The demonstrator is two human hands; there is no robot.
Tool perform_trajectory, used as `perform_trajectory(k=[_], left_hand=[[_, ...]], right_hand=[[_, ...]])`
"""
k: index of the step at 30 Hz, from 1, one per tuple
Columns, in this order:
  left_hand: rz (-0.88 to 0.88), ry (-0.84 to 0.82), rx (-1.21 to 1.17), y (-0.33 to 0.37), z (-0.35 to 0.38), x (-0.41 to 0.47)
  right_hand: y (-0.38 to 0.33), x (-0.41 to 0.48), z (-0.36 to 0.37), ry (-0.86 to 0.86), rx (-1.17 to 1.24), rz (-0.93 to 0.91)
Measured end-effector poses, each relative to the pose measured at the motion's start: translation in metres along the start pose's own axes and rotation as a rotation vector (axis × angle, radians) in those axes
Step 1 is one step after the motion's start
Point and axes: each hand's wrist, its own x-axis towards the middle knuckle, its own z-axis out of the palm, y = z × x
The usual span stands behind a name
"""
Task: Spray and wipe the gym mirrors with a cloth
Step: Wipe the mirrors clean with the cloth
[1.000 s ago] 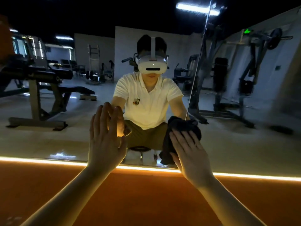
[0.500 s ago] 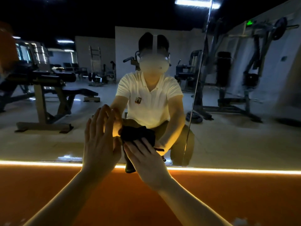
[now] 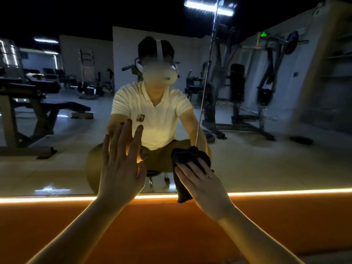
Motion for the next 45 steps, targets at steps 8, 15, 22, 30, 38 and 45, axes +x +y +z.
perform_trajectory(k=[8, 15, 22, 30, 38, 45], left_hand=[[0.025, 0.011, -0.025, 0.008, 0.012, 0.001], [0.047, 0.031, -0.043, 0.013, 0.023, 0.0], [0.048, 0.037, -0.045, 0.012, 0.024, 0.001], [0.122, -0.046, -0.039, -0.006, 0.008, -0.002], [0.11, -0.022, -0.02, -0.007, 0.011, -0.006], [0.063, 0.013, -0.038, 0.003, 0.019, -0.005]], right_hand=[[0.042, 0.058, -0.029, 0.281, 0.208, 0.542], [-0.026, 0.0, 0.007, 0.043, 0.072, 0.014], [0.008, -0.009, 0.009, 0.019, 0.09, 0.129], [-0.059, 0.016, 0.001, 0.073, 0.163, -0.149], [-0.032, -0.036, 0.018, 0.013, 0.168, -0.122], [0.016, -0.081, 0.028, -0.076, 0.246, 0.431]])
